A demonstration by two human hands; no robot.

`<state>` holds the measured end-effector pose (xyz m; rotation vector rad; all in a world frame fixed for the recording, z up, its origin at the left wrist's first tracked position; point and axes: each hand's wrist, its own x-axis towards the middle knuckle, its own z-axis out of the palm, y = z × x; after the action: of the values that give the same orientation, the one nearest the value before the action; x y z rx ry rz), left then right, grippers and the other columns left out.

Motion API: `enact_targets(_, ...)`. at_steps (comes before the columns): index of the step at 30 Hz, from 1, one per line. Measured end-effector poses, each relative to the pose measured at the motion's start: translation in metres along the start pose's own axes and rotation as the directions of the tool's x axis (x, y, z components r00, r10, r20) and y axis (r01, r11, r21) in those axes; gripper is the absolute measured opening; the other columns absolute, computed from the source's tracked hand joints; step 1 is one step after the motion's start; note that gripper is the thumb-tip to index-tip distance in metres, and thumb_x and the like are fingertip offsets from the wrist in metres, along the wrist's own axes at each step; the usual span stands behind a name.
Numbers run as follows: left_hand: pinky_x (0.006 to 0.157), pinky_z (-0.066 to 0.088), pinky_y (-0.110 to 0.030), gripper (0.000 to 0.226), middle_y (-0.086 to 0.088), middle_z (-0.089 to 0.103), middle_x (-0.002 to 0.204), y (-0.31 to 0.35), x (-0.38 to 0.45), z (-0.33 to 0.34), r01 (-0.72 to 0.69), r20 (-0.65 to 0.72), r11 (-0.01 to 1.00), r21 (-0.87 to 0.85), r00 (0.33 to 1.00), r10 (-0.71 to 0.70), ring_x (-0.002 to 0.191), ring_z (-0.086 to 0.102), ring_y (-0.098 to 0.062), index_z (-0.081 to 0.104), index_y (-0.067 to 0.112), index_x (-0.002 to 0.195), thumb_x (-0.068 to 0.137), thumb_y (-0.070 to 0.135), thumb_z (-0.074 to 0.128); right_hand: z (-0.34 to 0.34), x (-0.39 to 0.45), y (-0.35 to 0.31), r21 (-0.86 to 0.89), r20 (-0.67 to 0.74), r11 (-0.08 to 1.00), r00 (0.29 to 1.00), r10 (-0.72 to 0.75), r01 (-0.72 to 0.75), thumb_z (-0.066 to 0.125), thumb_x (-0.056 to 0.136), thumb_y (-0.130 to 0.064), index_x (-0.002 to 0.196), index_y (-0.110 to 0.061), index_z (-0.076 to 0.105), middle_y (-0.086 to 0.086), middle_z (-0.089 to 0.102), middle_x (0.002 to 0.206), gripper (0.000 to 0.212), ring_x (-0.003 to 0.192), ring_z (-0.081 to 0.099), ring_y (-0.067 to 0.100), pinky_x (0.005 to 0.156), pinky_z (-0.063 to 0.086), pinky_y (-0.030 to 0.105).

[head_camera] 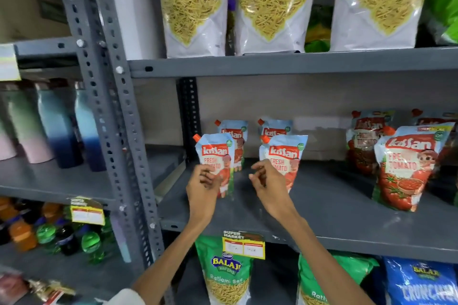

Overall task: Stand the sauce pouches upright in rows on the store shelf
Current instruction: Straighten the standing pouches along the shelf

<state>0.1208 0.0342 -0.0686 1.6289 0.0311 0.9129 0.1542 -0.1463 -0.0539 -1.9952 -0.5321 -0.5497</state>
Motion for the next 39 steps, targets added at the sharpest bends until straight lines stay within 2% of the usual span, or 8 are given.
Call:
enact_targets(3, 0.078, 0.052, -0.019, 0.054, -0.008, 0.055, 0.114, -0.016, 0.018, -0.022, 0.069, -0.054, 0.996, 0.059, 0.996, -0.066, 0.098, 0.058, -0.018, 0.046, 0.015, 0.116, 0.078, 0.013, 0.083, 0.043, 0.011, -0.013, 0.067, 0.125, 0.997, 0.992, 0.032, -0.041, 0.071, 0.085, -0.013, 0.131, -0.015, 0.037, -0.002, 0.052, 0.118, 0.057, 0.109, 0.054, 0.008, 0.096, 0.046, 0.023)
enact_targets(6, 0.101, 0.045, -0.030, 0.085, -0.009, 0.048, 0.133, -0.036, 0.037, -0.035, 0.191, 0.179, 0.975, 0.113, 0.961, -0.209, 0.123, 0.050, -0.019, 0.027, 0.016, 0.147, 0.082, 0.020, 0.081, 0.075, 0.010, -0.016, 0.163, 0.236, 0.975, 0.965, 0.111, -0.152, 0.068, 0.086, -0.008, 0.138, -0.006, 0.025, 0.010, 0.047, 0.134, 0.068, 0.127, 0.047, 0.019, 0.103, 0.038, 0.025)
enact_targets(10, 0.095, 0.044, -0.027, 0.086, -0.016, 0.050, 0.135, -0.047, 0.047, -0.039, 0.265, 0.398, 0.956, 0.126, 0.869, -0.293, 0.120, 0.051, -0.021, 0.022, 0.018, 0.155, 0.087, 0.014, 0.075, 0.091, 0.006, -0.011, 0.133, 0.251, 0.970, 0.954, 0.165, -0.203, 0.061, 0.091, -0.007, 0.145, -0.007, 0.022, 0.009, 0.053, 0.139, 0.067, 0.127, 0.051, 0.023, 0.107, 0.039, 0.034)
enact_targets(17, 0.072, 0.054, -0.011, 0.062, 0.005, 0.065, 0.098, -0.055, 0.044, -0.038, 0.177, 0.444, 0.978, 0.113, 0.871, -0.209, 0.095, 0.063, -0.001, 0.039, 0.023, 0.133, 0.085, 0.006, 0.075, 0.085, -0.002, -0.002, 0.056, 0.203, 0.976, 0.960, 0.194, -0.210, 0.060, 0.091, -0.010, 0.114, -0.022, 0.031, 0.001, 0.062, 0.117, 0.039, 0.109, 0.059, 0.018, 0.086, 0.043, 0.027)
enact_targets(25, 0.068, 0.053, -0.007, 0.058, 0.000, 0.066, 0.102, -0.052, 0.048, -0.027, 0.152, 0.487, 0.981, 0.123, 0.852, -0.194, 0.094, 0.064, -0.001, 0.039, 0.026, 0.130, 0.087, 0.006, 0.073, 0.080, -0.003, 0.002, -0.031, 0.183, 0.973, 0.956, 0.231, -0.229, 0.057, 0.093, -0.014, 0.124, -0.015, 0.035, 0.007, 0.062, 0.126, 0.038, 0.117, 0.058, 0.022, 0.097, 0.048, 0.037)
enact_targets(29, 0.069, 0.050, -0.004, 0.064, -0.004, 0.063, 0.113, -0.046, 0.044, -0.031, 0.155, 0.489, 0.973, 0.171, 0.844, -0.221, 0.095, 0.060, 0.003, 0.040, 0.018, 0.140, 0.087, 0.008, 0.074, 0.078, -0.004, -0.004, -0.015, 0.185, 0.967, 0.950, 0.253, -0.255, 0.059, 0.093, -0.014, 0.129, -0.011, 0.034, 0.007, 0.061, 0.128, 0.045, 0.120, 0.057, 0.023, 0.091, 0.043, 0.025)
enact_targets(34, 0.112, 0.035, -0.028, 0.079, -0.005, 0.043, 0.153, -0.029, 0.012, -0.040, -0.013, 0.506, 0.930, 0.367, 0.842, -0.188, 0.143, 0.040, -0.021, 0.032, 0.016, 0.154, 0.088, 0.027, 0.074, 0.061, -0.032, -0.017, 0.003, 0.112, 0.974, 0.968, 0.224, -0.226, 0.059, 0.094, -0.028, 0.151, -0.005, 0.011, 0.008, 0.049, 0.145, 0.078, 0.135, 0.044, 0.020, 0.104, 0.036, 0.025)
enact_targets(39, 0.127, 0.014, -0.040, 0.067, -0.002, 0.010, 0.169, 0.000, -0.045, -0.048, -0.426, 0.501, 0.718, 0.551, 0.856, 0.124, 0.157, -0.001, -0.020, 0.018, 0.019, 0.160, 0.102, 0.044, 0.042, 0.036, -0.077, -0.038, -0.446, -0.011, 0.888, 0.991, -0.130, 0.111, 0.039, 0.098, -0.048, 0.147, -0.014, 0.028, 0.008, 0.040, 0.149, 0.061, 0.138, 0.038, 0.026, 0.110, 0.039, 0.038)
